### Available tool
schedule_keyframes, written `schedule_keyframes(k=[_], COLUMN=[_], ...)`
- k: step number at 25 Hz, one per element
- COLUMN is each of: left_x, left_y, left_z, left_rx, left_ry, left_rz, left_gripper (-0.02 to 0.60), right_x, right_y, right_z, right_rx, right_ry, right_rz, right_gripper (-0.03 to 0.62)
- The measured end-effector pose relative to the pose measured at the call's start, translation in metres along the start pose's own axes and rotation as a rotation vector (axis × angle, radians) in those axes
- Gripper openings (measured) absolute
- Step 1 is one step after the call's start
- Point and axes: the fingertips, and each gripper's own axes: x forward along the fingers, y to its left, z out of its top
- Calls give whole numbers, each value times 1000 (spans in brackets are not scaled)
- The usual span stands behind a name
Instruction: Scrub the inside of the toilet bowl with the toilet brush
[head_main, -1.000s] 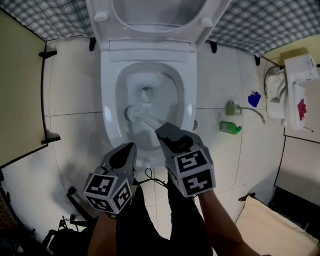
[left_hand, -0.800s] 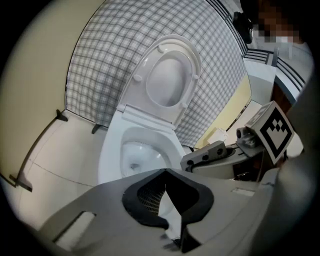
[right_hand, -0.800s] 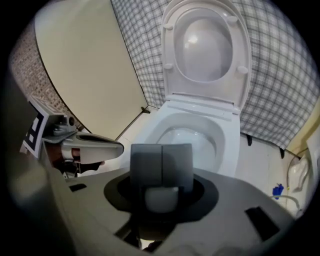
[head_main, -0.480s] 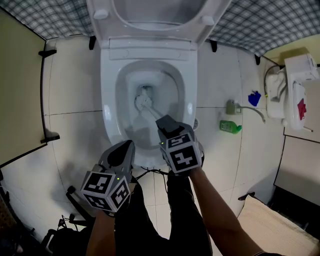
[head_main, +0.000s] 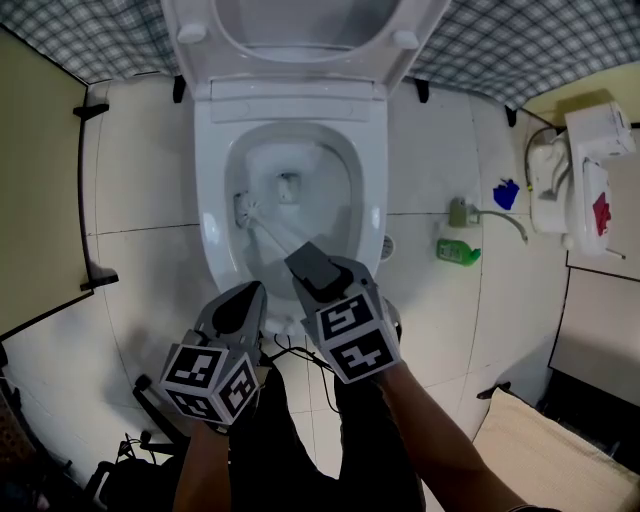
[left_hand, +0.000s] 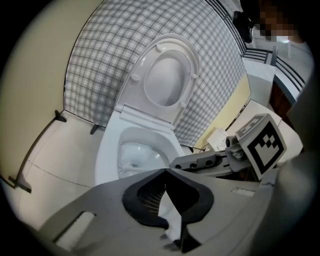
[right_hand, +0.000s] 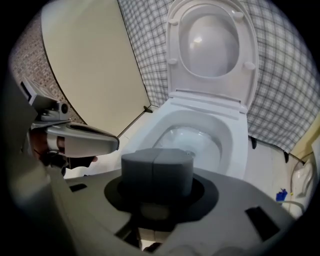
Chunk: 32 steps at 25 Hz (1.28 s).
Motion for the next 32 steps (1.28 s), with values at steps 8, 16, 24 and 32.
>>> schedule_keyframes(k=[8, 16, 24, 32], left_x=[-1, -7, -6, -11], left_y=[-1, 1, -5, -11], left_z=[-6, -11, -20, -15], left_rx=[-6, -40, -45, -49], left_ry=[1, -3, 6, -7], left_rz=[-3, 10, -1, -16], left_gripper=[9, 9, 9, 9], right_x=[34, -45, -40, 24], right_y=[-59, -9, 3, -59], right_z=[-21, -35, -62, -41], right_rx=[98, -17, -140, -118], right_ry=[63, 44, 158, 218], right_rz=[-87, 70, 74, -28], right_gripper=[174, 172, 172, 172])
